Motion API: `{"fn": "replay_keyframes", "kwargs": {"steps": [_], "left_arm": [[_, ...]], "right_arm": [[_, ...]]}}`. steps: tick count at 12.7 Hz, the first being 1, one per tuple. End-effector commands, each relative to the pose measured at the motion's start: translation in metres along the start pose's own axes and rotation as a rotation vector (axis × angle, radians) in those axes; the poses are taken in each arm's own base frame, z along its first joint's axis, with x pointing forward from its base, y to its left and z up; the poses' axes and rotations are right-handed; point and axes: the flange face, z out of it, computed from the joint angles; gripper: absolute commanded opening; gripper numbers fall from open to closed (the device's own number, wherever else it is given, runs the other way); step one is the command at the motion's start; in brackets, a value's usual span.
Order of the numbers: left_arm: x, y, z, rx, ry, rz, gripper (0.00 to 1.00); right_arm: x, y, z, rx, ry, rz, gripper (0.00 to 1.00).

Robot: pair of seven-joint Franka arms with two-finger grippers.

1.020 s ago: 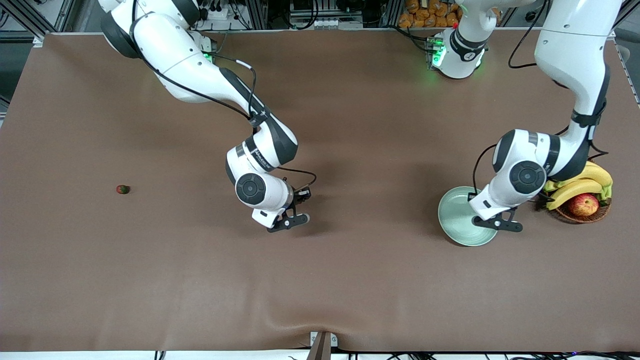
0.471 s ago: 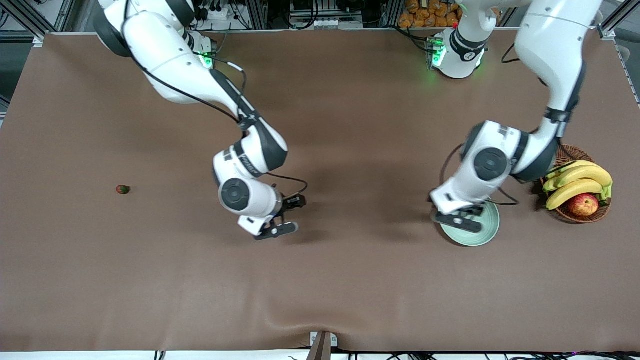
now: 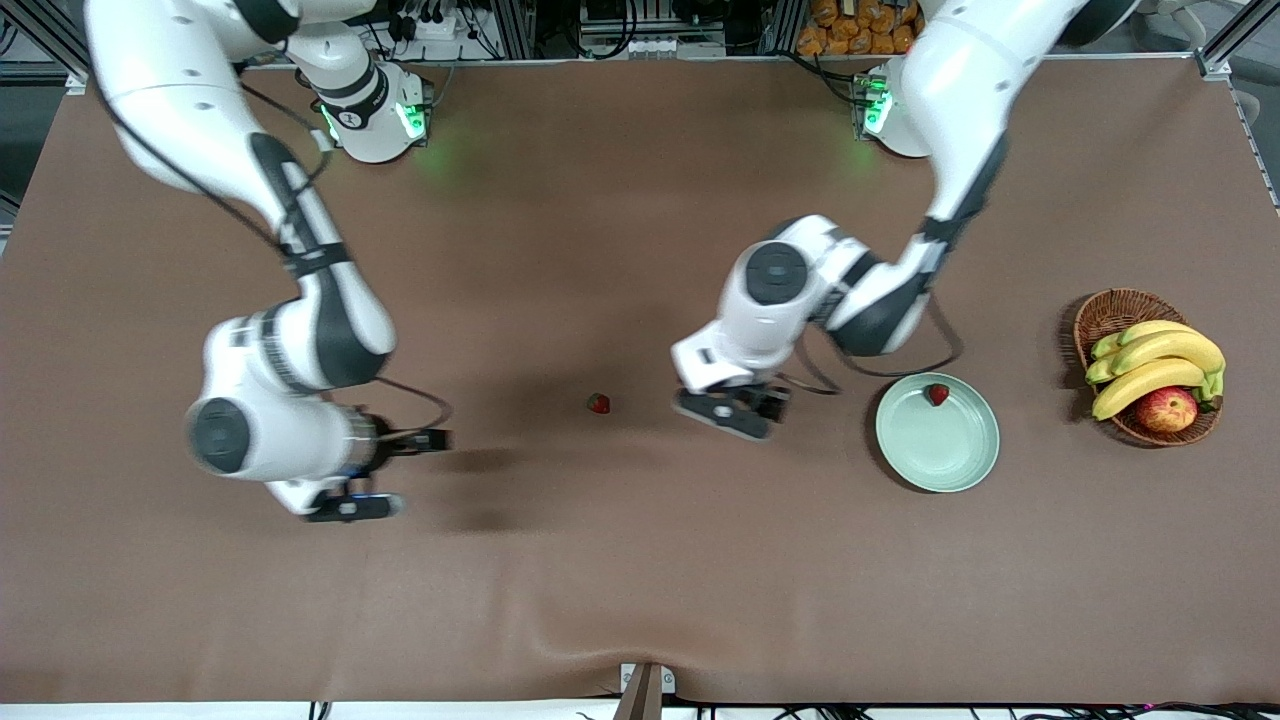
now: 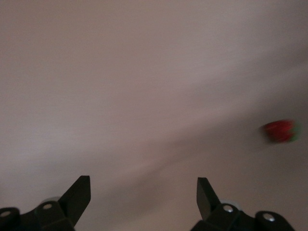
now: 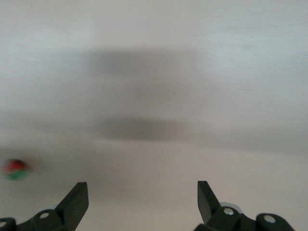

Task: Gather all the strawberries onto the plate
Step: 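Grasp the middle strawberry with the left gripper while the right grasps the last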

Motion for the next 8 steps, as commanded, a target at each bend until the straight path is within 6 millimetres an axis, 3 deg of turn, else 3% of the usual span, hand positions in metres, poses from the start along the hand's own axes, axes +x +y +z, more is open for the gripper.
{"fn": "replay_keyframes", "kwargs": {"steps": [1, 3, 4, 6, 8], "left_arm": [[0.020, 0.067, 0.030, -0.061, 0.029, -0.073, 0.94], [0.014, 0.093, 0.049, -0.107, 0.087, -0.055, 0.92], [0.007, 0.110, 0.060, -0.132, 0.101, -0.050, 0.85], [-0.007, 0.135, 0.078, -0.149, 0.135, -0.042, 0.77], [-0.013, 0.141, 0.088, -0.109, 0.148, -0.018, 0.69]], "right_arm": [[-0.026, 0.091, 0.008, -0.032, -0.107, -0.086, 1.00], [-0.042, 0.159, 0.029, -0.041, -0.166, -0.167, 1.00], [-0.046, 0.185, 0.032, -0.052, -0.180, -0.197, 1.00], [-0.060, 0.226, 0.046, -0.072, -0.226, -0.229, 1.00], [-0.072, 0.253, 0.057, -0.093, -0.266, -0.237, 1.00]]}}
